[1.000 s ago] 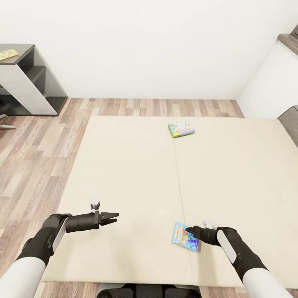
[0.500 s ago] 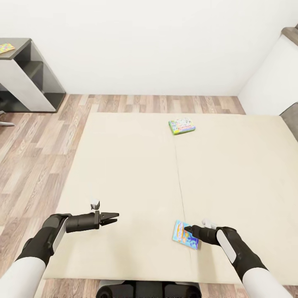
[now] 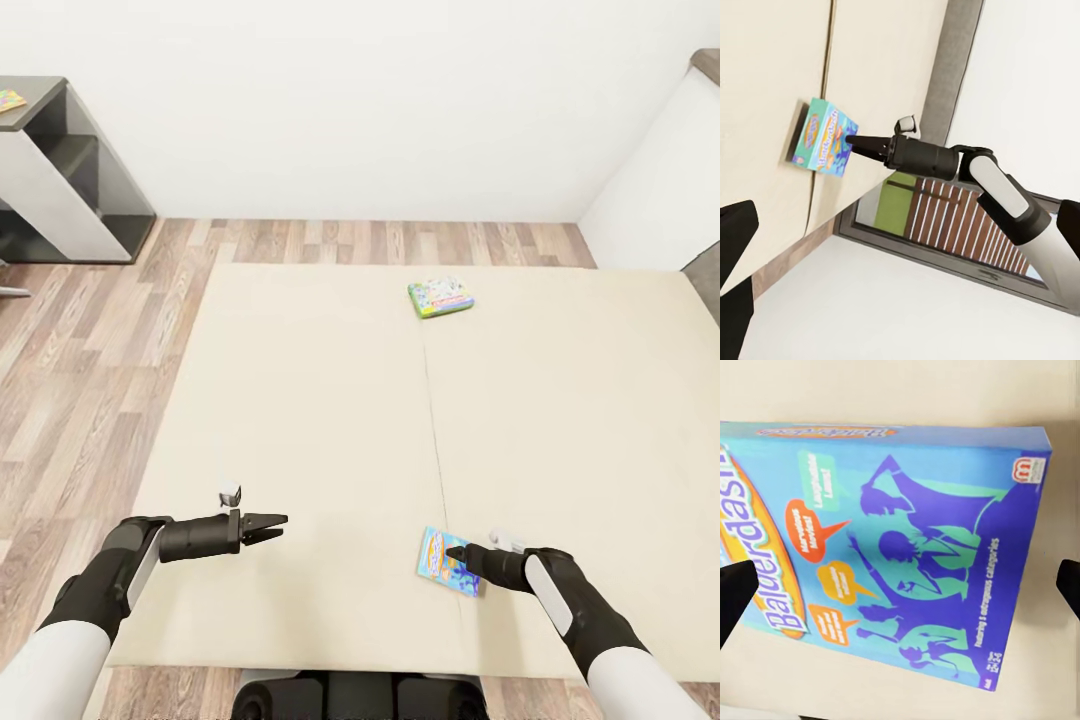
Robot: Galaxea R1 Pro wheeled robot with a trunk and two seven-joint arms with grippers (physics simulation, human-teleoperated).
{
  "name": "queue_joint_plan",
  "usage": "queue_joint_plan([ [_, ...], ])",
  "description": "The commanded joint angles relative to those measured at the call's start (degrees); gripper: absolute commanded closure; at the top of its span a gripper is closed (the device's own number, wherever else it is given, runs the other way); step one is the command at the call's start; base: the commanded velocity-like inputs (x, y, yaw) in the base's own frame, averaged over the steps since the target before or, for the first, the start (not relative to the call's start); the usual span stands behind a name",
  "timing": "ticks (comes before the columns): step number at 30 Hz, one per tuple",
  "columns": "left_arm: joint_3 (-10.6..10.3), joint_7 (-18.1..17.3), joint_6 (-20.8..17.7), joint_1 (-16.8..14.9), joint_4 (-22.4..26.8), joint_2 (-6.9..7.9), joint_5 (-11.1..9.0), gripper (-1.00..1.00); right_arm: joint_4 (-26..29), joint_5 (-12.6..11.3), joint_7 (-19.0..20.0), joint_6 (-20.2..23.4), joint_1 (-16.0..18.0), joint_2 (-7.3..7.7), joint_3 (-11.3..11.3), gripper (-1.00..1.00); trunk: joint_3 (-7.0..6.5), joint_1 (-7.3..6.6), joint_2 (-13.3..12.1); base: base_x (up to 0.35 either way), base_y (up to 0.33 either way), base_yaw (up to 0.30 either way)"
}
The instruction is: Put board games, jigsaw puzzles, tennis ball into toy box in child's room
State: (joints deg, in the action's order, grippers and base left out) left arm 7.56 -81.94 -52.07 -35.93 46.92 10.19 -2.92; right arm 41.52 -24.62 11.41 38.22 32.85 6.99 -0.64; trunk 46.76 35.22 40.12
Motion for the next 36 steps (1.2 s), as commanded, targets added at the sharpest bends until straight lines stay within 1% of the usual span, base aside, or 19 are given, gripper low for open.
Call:
queue_joint_plan([
  [1, 0.00, -0.15, -0.59, -0.01, 0.01, 0.01, -0.07, -1.00, 0.05, 0.01, 0.17, 0.28, 0.02, 0.07, -0.07, -1.00, 0.11, 0.01, 0.05, 0.000, 0.000, 0.000],
  [8, 0.00, -0.15, -0.59, -0.01, 0.01, 0.01, -0.07, -1.00, 0.05, 0.01, 0.11, 0.02, -0.01, 0.06, -0.07, -1.00, 0.30, 0.01, 0.05, 0.000, 0.000, 0.000],
  [16, 0.00, -0.15, -0.58, -0.01, 0.01, 0.01, -0.07, -1.00, -0.01, 0.01, 0.10, -3.90, -0.06, -0.23, 0.08, -1.00, 0.32, 0.01, 0.05, 0.000, 0.000, 0.000],
  [26, 0.00, -0.15, -0.58, -0.01, 0.01, 0.01, -0.07, -1.00, -0.04, 0.02, 0.10, -4.43, -0.06, -0.31, 0.19, -1.00, 0.32, 0.01, 0.05, 0.000, 0.000, 0.000],
  [31, 0.00, -0.15, -0.58, -0.01, 0.01, 0.01, -0.07, -1.00, -0.04, 0.02, 0.10, -4.48, -0.06, -0.31, 2.10, -1.00, 0.32, 0.01, 0.05, 0.000, 0.000, 0.000],
  [36, 0.00, -0.15, -0.59, -0.01, 0.01, 0.01, -0.07, -1.00, -0.04, 0.01, 0.10, -4.54, -0.06, -0.31, 3.14, -1.00, 0.32, 0.01, 0.05, 0.000, 0.000, 0.000],
])
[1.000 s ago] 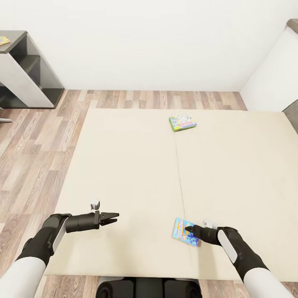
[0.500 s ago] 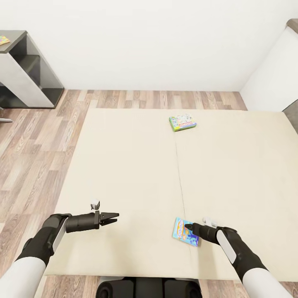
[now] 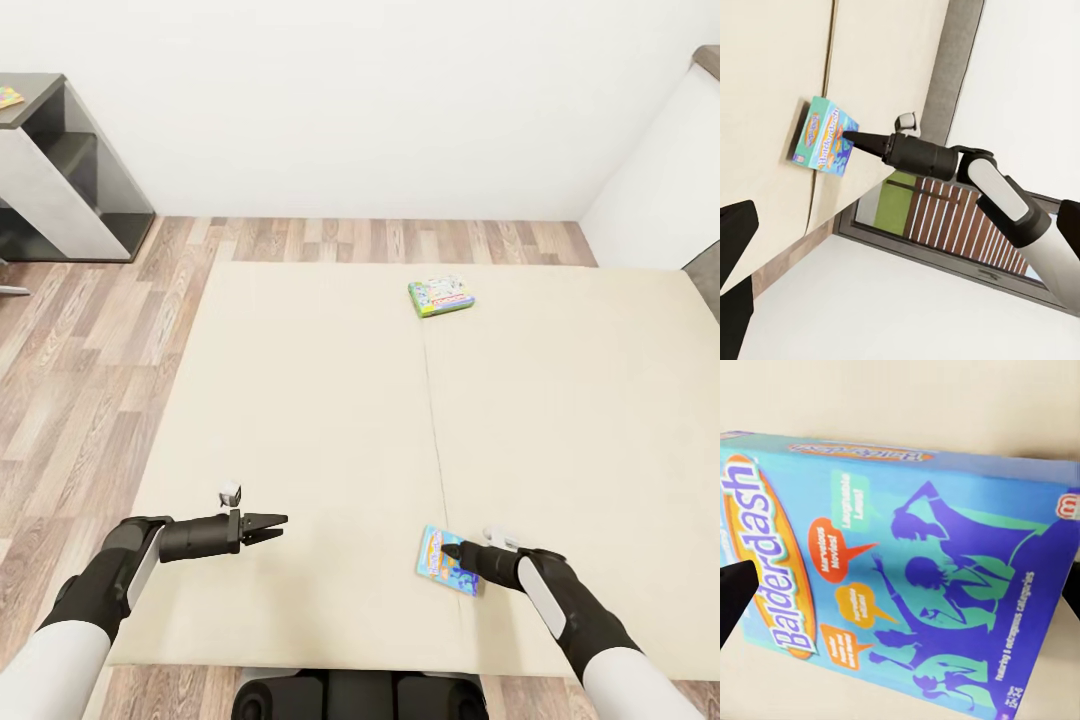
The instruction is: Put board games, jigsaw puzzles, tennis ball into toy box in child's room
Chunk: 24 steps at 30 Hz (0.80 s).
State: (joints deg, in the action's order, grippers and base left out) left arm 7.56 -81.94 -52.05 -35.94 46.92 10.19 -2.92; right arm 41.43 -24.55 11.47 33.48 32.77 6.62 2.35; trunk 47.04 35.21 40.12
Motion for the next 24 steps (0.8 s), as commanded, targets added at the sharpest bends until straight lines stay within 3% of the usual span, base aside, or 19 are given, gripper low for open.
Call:
queue_joint_plan([
  [1, 0.00, -0.15, -0.60, -0.01, 0.01, 0.01, -0.06, -1.00, 0.06, -0.05, 0.05, 0.20, 0.01, 0.06, 0.20, -1.00, 0.04, 0.01, 0.05, 0.000, 0.000, 0.000],
  [24, 0.00, -0.15, -0.60, -0.01, 0.01, 0.01, -0.06, -1.00, 0.11, -0.23, 0.11, 0.27, 0.01, 0.30, 0.20, -1.00, 0.04, 0.01, 0.05, 0.000, 0.000, 0.000],
])
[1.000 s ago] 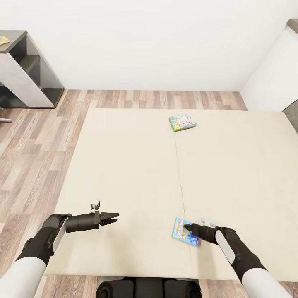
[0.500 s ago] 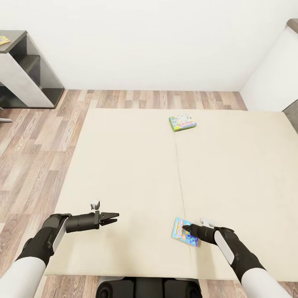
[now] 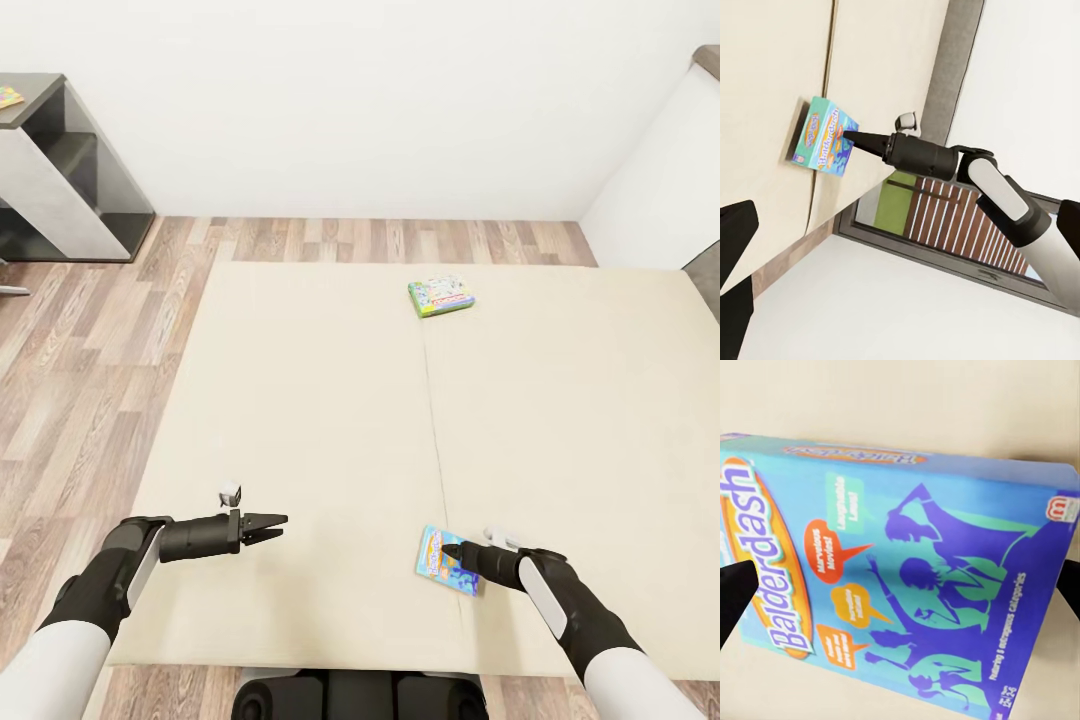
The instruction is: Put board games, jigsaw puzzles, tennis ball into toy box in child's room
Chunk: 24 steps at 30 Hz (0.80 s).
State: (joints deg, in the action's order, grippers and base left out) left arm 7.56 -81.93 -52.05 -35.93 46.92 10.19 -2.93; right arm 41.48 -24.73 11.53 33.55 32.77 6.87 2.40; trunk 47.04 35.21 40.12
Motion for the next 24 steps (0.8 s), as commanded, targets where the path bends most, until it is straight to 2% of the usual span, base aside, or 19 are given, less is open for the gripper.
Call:
queue_joint_plan([
  [1, 0.00, -0.15, -0.60, -0.01, 0.01, 0.01, -0.06, -1.00, 0.07, -0.05, 0.06, 0.20, 0.01, 0.06, 0.15, -1.00, 0.04, 0.01, 0.05, 0.000, 0.000, 0.000],
  [24, 0.00, -0.15, -0.60, -0.01, 0.01, 0.01, -0.07, -1.00, 0.09, -0.05, 0.07, 0.11, 0.01, 0.09, 0.16, -1.00, 0.07, 0.01, 0.05, 0.000, 0.000, 0.000],
])
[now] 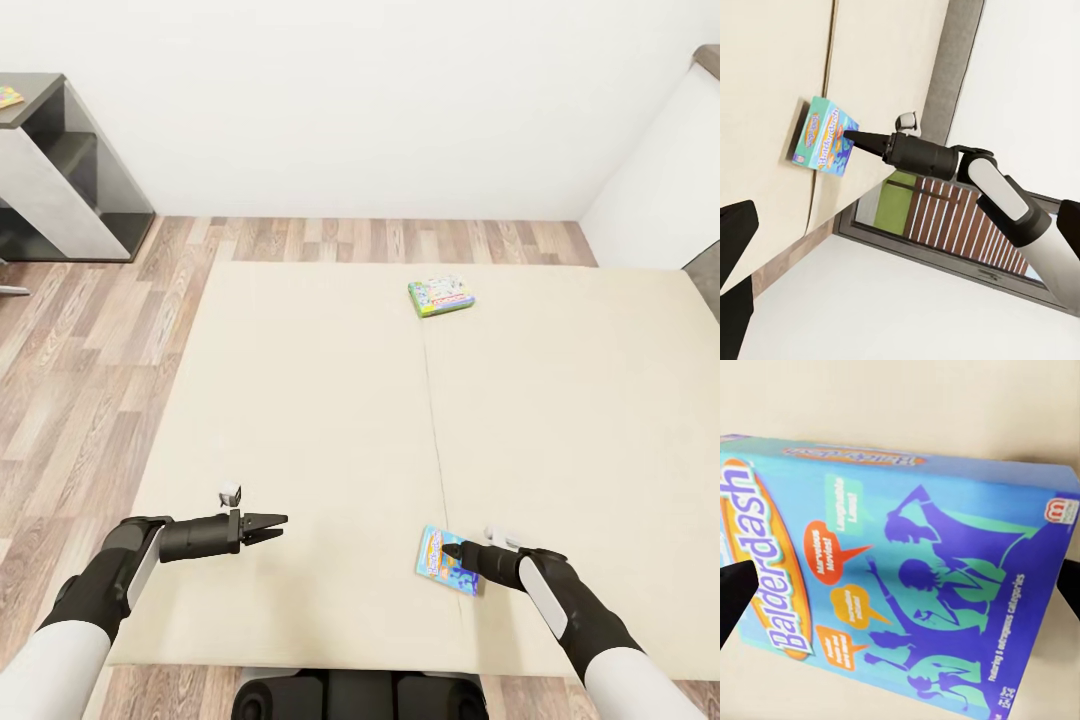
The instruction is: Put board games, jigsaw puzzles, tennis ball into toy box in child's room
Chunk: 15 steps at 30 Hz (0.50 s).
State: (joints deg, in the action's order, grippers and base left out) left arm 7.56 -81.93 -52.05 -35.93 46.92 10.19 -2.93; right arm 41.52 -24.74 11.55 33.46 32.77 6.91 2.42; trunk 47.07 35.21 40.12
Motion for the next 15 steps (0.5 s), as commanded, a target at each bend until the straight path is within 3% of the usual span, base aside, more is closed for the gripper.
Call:
queue_joint_plan([
  [1, 0.00, -0.16, -0.60, -0.01, 0.01, 0.01, -0.06, -1.00, 0.06, -0.05, 0.05, 0.20, 0.01, 0.05, 0.15, -1.00, 0.07, 0.01, 0.05, 0.000, 0.000, 0.000],
  [15, 0.00, -0.16, -0.60, -0.01, 0.01, 0.01, -0.05, -1.00, 0.06, -0.05, 0.05, 0.20, 0.01, -0.03, 0.21, -1.00, 1.11, 0.01, 0.05, 0.000, 0.000, 0.000],
])
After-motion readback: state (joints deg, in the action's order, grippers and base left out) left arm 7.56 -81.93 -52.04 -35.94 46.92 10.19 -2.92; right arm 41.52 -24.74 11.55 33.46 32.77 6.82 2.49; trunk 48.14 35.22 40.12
